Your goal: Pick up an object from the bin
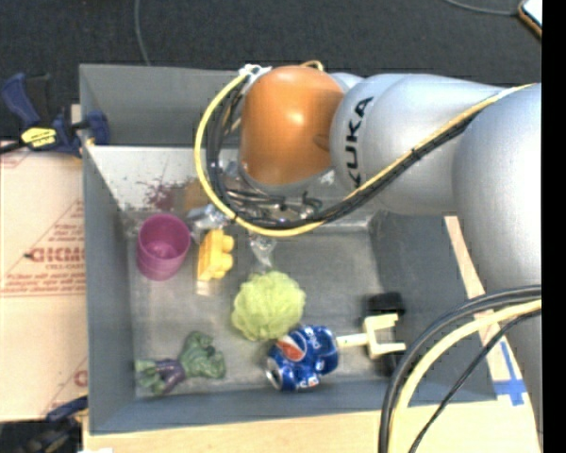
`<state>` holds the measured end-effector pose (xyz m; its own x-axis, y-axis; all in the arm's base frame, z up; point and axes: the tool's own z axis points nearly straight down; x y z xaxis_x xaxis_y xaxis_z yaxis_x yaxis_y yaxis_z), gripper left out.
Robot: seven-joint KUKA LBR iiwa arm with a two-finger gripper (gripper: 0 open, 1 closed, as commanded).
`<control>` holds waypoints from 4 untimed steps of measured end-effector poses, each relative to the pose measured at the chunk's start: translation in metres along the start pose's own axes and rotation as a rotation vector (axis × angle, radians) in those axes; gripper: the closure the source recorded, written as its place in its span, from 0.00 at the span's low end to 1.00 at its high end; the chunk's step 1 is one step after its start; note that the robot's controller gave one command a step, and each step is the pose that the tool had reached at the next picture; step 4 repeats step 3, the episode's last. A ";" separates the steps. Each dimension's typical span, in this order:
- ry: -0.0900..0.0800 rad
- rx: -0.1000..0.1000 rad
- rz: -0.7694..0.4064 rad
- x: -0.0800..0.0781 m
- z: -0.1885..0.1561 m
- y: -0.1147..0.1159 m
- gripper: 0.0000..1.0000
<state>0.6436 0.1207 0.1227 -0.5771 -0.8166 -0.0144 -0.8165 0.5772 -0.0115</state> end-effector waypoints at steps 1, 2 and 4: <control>-0.025 0.025 -0.321 -0.003 0.040 -0.001 1.00; -0.025 0.024 -0.320 -0.003 0.040 -0.001 1.00; -0.023 0.022 -0.319 -0.002 0.027 -0.001 1.00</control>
Offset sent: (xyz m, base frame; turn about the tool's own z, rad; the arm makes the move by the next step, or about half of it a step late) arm 0.0000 0.0000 0.0000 0.0000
